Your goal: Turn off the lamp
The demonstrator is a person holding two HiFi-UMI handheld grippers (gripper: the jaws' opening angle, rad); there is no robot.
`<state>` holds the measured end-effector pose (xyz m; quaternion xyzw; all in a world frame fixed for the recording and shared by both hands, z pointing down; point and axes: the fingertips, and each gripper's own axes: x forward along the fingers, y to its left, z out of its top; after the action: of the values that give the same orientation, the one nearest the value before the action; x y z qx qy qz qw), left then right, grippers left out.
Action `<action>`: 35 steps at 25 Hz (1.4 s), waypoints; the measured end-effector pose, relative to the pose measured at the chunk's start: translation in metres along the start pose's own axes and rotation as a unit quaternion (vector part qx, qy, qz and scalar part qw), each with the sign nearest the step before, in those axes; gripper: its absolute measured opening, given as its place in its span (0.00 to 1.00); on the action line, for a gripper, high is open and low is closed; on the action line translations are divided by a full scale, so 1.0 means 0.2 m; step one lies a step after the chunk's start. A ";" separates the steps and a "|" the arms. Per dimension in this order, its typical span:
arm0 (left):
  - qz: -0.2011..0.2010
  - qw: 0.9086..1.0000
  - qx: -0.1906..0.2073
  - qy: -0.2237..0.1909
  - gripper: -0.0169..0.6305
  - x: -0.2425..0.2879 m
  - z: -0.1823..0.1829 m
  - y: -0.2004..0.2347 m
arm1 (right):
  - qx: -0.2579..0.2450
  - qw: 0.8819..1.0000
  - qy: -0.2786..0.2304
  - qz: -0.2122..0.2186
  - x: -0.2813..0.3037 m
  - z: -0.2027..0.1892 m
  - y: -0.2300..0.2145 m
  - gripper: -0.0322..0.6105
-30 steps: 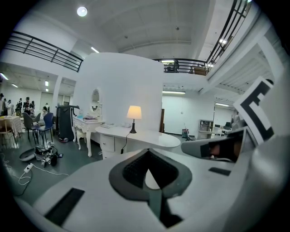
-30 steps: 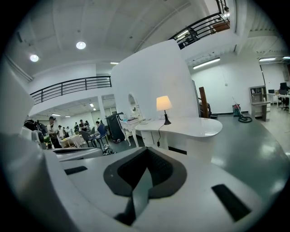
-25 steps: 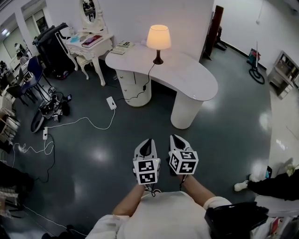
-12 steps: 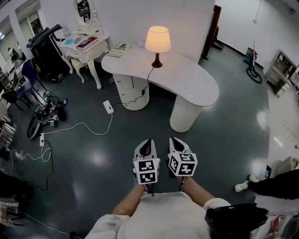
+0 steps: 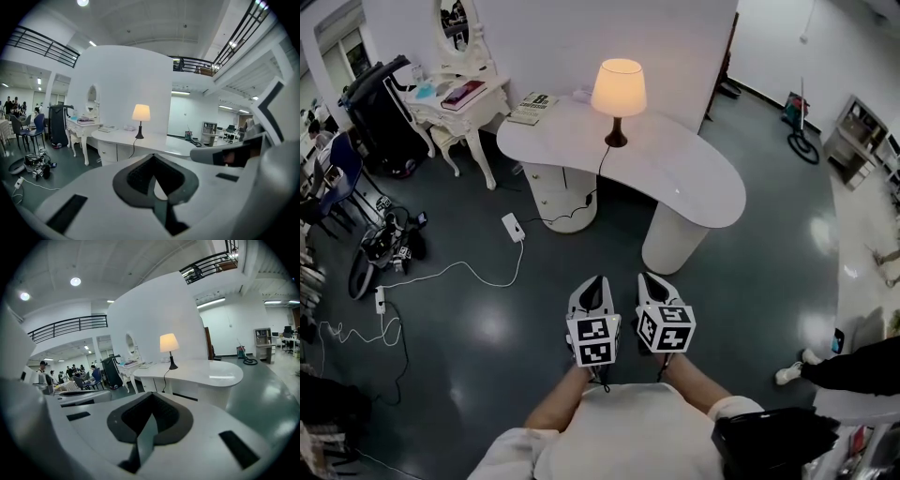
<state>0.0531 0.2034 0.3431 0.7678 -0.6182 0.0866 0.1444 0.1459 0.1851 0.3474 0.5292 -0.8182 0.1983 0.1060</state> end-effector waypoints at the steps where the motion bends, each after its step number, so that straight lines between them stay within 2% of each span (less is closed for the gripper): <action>1: -0.002 1.000 0.002 0.000 0.04 0.02 0.01 0.03 | 0.001 1.000 0.000 -0.002 0.03 0.01 0.01 0.05; 16: -0.023 1.000 0.016 -0.002 0.04 0.31 0.13 0.46 | 0.003 1.000 -0.012 -0.026 0.49 0.17 0.18 0.05; 28: -0.036 0.999 0.004 0.009 0.04 0.51 0.13 0.58 | 0.003 0.999 0.000 -0.049 0.68 0.20 0.14 0.05; 35: -0.038 0.999 0.001 0.025 0.04 0.60 0.09 0.58 | 0.013 0.998 0.007 -0.059 0.74 0.18 0.07 0.05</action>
<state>-0.0340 0.0640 0.3774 0.7884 -0.5849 0.1010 0.1619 0.0728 0.0522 0.3692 0.5761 -0.7823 0.2064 0.1164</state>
